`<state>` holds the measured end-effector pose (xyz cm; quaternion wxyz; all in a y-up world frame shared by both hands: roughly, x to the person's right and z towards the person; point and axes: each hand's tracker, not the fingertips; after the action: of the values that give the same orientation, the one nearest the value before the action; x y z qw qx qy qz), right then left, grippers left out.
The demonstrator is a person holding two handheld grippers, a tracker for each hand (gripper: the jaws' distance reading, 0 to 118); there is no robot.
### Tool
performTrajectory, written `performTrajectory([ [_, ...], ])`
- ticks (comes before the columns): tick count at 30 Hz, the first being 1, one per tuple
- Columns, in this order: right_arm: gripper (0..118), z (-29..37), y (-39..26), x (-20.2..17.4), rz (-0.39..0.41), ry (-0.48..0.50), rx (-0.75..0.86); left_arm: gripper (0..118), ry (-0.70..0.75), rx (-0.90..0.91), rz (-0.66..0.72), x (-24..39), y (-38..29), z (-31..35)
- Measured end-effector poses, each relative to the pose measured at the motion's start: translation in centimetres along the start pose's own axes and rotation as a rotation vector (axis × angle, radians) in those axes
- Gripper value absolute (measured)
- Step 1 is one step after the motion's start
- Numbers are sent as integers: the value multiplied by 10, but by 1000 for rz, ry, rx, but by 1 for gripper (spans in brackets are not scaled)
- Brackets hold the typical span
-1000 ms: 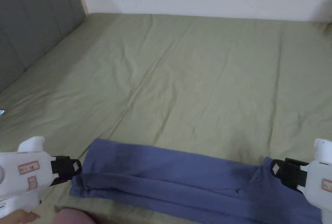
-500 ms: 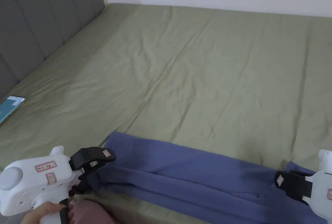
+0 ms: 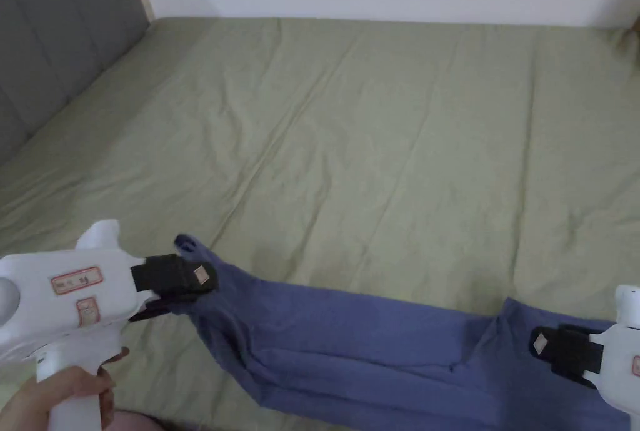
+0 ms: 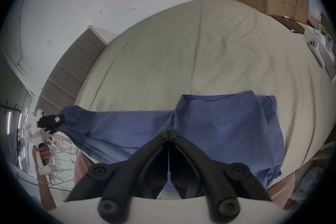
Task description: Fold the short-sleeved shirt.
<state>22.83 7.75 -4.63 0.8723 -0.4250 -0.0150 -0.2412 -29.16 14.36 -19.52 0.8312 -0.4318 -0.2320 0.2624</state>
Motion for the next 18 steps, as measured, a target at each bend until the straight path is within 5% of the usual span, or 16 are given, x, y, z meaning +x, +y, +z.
performTrajectory([
  [8, 0, 16, -13, 36, -93, -25, 31, 14, -199, -324, -349, 128, -69, -101],
  [9, 1, 18, -15, 40, -103, -30, 34, 31, -189, -387, -360, 132, -81, -117],
  [11, 1, 24, -18, 49, -123, -40, 37, 89, -178, -478, -379, 125, -100, -153],
  [12, 1, 26, -20, 53, -131, -43, 40, 103, -141, -485, -353, 123, -107, -161],
  [15, 1, 36, -22, 63, -144, -59, 47, 101, -135, -457, -286, 114, -105, -161],
  [17, 1, 42, -23, 67, -146, -69, 56, 77, -179, -423, -237, 107, -96, -147],
  [18, 0, 43, -24, 69, -148, -70, 59, 53, -204, -393, -227, 101, -89, -139],
])
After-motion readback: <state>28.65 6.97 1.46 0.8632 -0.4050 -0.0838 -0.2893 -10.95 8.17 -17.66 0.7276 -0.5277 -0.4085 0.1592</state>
